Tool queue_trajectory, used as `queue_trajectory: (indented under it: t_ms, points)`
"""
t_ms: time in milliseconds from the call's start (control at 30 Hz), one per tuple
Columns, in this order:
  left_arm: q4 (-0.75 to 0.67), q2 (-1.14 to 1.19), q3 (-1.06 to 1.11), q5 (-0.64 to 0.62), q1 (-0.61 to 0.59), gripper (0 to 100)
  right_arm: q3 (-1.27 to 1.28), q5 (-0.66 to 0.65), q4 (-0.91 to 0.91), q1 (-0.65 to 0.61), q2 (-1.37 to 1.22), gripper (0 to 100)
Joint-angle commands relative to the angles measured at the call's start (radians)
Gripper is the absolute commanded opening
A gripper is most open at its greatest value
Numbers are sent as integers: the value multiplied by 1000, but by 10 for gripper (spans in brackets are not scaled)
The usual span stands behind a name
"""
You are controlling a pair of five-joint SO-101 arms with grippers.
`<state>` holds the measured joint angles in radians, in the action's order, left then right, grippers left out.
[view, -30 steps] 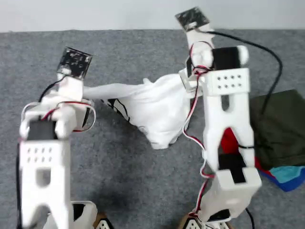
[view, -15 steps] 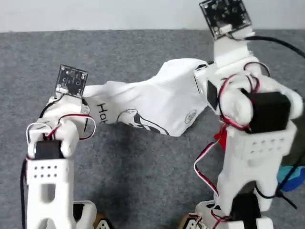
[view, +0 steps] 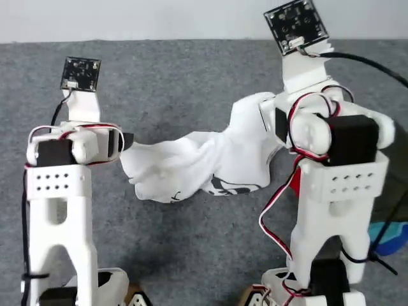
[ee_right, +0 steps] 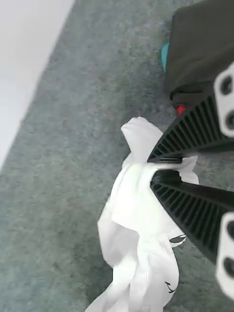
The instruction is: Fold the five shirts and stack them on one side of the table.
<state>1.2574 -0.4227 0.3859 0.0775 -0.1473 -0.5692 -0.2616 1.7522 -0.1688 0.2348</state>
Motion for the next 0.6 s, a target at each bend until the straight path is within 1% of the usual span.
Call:
queue_trajectory:
  t_ms: [0, 167, 267, 433, 567]
  points:
    - [6, 26, -45, -11, 2, 268, 17, -2, 28, 8, 18, 9]
    - [38, 143, -7, -11, 120, 268, 28, -2, 28, 5, 12, 9]
    - [57, 238, 12, -6, 170, 268, 28, -2, 28, 8, 12, 9]
    - [130, 344, 13, 109, 180, 263, 28, -2, 28, 7, 10, 9]
    - [153, 353, 15, 160, 164, 224, 28, -2, 30, 4, 10, 9]
